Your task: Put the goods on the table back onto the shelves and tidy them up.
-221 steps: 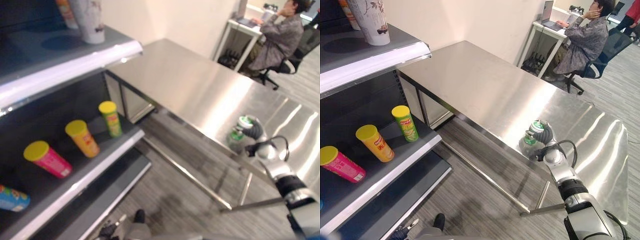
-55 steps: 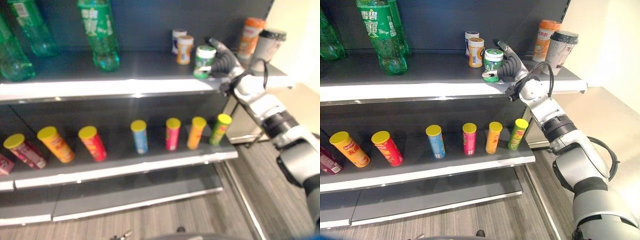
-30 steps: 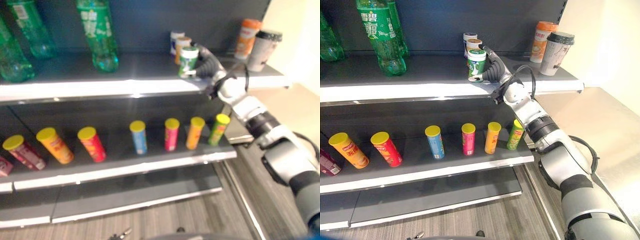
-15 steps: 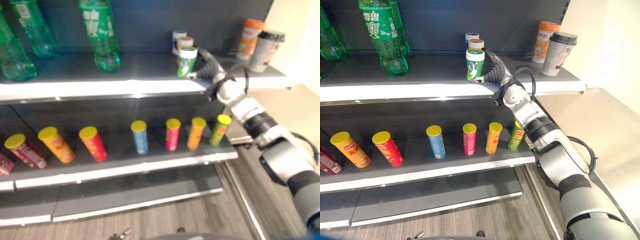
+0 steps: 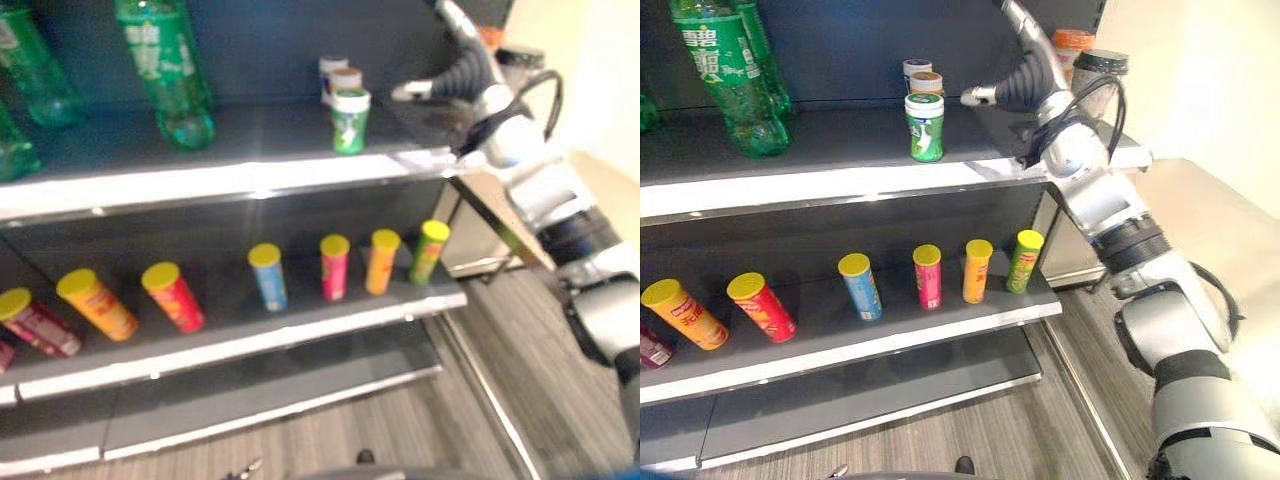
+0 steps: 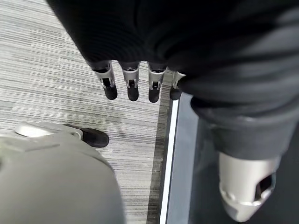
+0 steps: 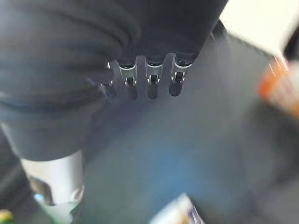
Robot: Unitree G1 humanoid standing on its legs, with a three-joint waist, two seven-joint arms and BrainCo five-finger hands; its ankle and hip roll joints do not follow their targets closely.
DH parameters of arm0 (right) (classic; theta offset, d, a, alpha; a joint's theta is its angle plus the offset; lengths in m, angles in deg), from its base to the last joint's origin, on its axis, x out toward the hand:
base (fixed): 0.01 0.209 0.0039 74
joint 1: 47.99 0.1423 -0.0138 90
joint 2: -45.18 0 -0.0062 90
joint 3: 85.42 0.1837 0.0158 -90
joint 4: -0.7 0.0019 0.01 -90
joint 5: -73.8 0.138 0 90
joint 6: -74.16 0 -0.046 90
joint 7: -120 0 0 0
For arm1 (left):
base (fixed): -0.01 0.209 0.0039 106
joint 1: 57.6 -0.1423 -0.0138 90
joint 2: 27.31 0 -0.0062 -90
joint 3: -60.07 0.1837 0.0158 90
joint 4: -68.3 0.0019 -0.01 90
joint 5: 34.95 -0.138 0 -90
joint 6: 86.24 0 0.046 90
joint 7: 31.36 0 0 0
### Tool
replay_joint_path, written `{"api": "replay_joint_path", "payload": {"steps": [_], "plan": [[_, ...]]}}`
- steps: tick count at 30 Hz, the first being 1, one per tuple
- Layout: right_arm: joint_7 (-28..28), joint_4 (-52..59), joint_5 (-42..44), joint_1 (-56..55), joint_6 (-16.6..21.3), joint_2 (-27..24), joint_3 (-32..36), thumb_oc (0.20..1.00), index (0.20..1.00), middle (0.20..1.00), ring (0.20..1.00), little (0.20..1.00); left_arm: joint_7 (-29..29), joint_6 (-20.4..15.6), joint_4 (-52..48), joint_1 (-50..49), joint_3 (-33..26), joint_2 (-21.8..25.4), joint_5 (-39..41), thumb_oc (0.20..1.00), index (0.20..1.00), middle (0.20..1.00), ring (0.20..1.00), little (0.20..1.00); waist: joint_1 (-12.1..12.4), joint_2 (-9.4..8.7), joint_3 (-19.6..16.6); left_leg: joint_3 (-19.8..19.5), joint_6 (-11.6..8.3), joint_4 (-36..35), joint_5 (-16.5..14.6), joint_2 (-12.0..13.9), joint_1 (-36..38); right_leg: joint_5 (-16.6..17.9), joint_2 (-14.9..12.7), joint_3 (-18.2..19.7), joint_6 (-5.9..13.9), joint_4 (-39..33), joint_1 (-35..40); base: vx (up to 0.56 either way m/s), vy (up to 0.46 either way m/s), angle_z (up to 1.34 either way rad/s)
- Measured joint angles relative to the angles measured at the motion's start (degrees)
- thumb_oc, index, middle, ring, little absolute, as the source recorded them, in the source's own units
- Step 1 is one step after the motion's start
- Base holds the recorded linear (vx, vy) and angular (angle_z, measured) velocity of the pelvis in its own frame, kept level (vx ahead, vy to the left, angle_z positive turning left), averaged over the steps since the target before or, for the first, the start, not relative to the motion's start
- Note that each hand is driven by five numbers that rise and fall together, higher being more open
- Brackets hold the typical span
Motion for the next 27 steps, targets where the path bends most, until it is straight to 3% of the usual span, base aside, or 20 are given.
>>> {"api": "replay_joint_path", "payload": {"steps": [3, 6, 8, 10, 13, 16, 20, 23, 26, 27], "plan": [[0.02, 9.41, 0.37, -7.85, 1.62, -3.19, 4.92, 1.000, 1.000, 1.000, 1.000, 1.000, 0.01, 0.38, 0.06, -0.25, -0.16, -0.20, -0.06, 1.000, 1.000, 1.000, 1.000, 1.000, -1.31, 0.07, 0.00, 0.40, 0.22, -0.22, -0.17, -0.04, 0.18, 0.05, 0.08, 0.73, 0.16, -0.01, 0.11, -0.01, 0.005, -0.11], [1.07, 26.11, 1.12, -28.82, 4.71, -5.37, 15.53, 1.000, 1.000, 1.000, 1.000, 1.000, -0.02, 0.43, -1.74, -0.79, -2.42, -0.91, -0.44, 1.000, 1.000, 1.000, 1.000, 1.000, -1.88, -0.17, -0.15, 0.08, 0.50, -0.24, -0.62, -0.02, 0.22, -0.05, 0.03, 0.43, 0.11, -0.02, 0.36, 0.02, 0.003, 0.00], [1.84, 29.81, 1.13, -35.43, 5.45, -5.46, 17.86, 1.000, 1.000, 1.000, 1.000, 1.000, 0.02, 0.17, -1.90, -0.85, -3.01, -1.17, -0.45, 1.000, 1.000, 1.000, 1.000, 1.000, -2.25, -0.08, -0.16, 0.20, 0.50, -0.24, -0.62, -0.08, 0.31, -0.02, 0.02, 0.64, 0.15, -0.03, 0.34, 0.00, 0.000, 0.00], [4.10, 38.69, 3.46, -55.39, 7.50, -5.74, 30.92, 1.000, 1.000, 1.000, 1.000, 1.000, -0.01, 0.03, -2.43, -0.27, -5.23, -1.32, -0.51, 1.000, 1.000, 1.000, 1.000, 1.000, -2.37, -0.43, -0.05, -0.26, 0.56, -0.23, -0.77, -0.09, 0.03, -0.20, -0.15, -0.19, 0.21, -0.01, 0.11, 0.04, -0.005, 0.13], [6.81, 41.44, 6.75, -70.36, 8.95, -5.37, 39.03, 1.000, 1.000, 1.000, 1.000, 1.000, 0.00, -0.68, -2.11, -2.49, -7.41, -2.45, -0.50, 1.000, 1.000, 1.000, 1.000, 1.000, -6.23, 0.03, 0.12, 0.30, 0.40, -0.23, -0.79, -0.09, 0.04, -0.24, -0.01, 0.62, 0.26, -0.03, 0.01, 0.00, -0.018, -0.13], [8.99, 42.53, 10.23, -74.85, 9.75, -4.87, 41.81, 1.000, 1.000, 1.000, 1.000, 1.000, -0.09, -1.05, -1.90, -2.37, -7.28, -2.74, -0.52, 1.000, 1.000, 1.000, 1.000, 1.000, -8.12, 0.45, 0.04, 1.42, 0.42, -0.24, -0.92, -0.05, 0.12, -0.05, 0.11, 1.28, 0.52, -0.03, -0.29, -0.03, -0.006, -0.15], [14.81, 45.28, 17.26, -80.19, 11.34, -5.12, 38.45, 1.000, 1.000, 1.000, 1.000, 1.000, -1.25, -1.84, -1.97, -2.15, -6.16, -3.41, -0.52, 1.000, 1.000, 1.000, 1.000, 1.000, -8.51, 0.10, -0.09, 2.84, 0.24, -0.23, -0.80, 0.06, 0.08, 0.03, 0.48, 2.74, 0.62, -0.01, -1.34, -0.02, 0.010, -0.17], [19.70, 44.39, 20.46, -80.86, 10.85, -5.58, 29.09, 1.000, 1.000, 1.000, 1.000, 1.000, -2.20, -1.94, -1.96, -1.83, -5.27, -3.31, -0.52, 1.000, 1.000, 1.000, 1.000, 1.000, -9.05, -0.34, -0.14, 3.58, 0.47, -0.24, -1.10, 0.15, -0.08, 0.03, 0.67, 3.24, 0.60, -0.02, -1.34, -0.02, 0.013, -0.20], [23.61, 35.00, 21.35, -79.21, 9.44, -2.98, 17.75, 1.000, 1.000, 1.000, 1.000, 1.000, -3.20, -2.15, -2.32, -1.41, -1.79, -2.48, -0.48, 1.000, 1.000, 1.000, 1.000, 1.000, -8.74, -1.11, -0.73, 3.42, 0.28, -0.24, -1.29, 0.08, -0.16, 0.08, 0.55, 3.07, 0.69, -0.02, -1.32, -0.01, 0.017, 0.03], [24.51, 30.89, 21.02, -78.56, 5.82, -2.20, 14.17, 1.000, 1.000, 1.000, 1.000, 1.000, -3.81, -2.13, -2.60, -1.12, -1.67, -2.14, -0.50, 1.000, 1.000, 1.000, 1.000, 1.000, -8.15, -1.10, -0.85, 3.32, 0.27, -0.24, -1.29, 0.09, -0.32, 0.10, 0.50, 3.01, 0.68, -0.01, -1.37, 0.00, 0.040, 0.07]]}}
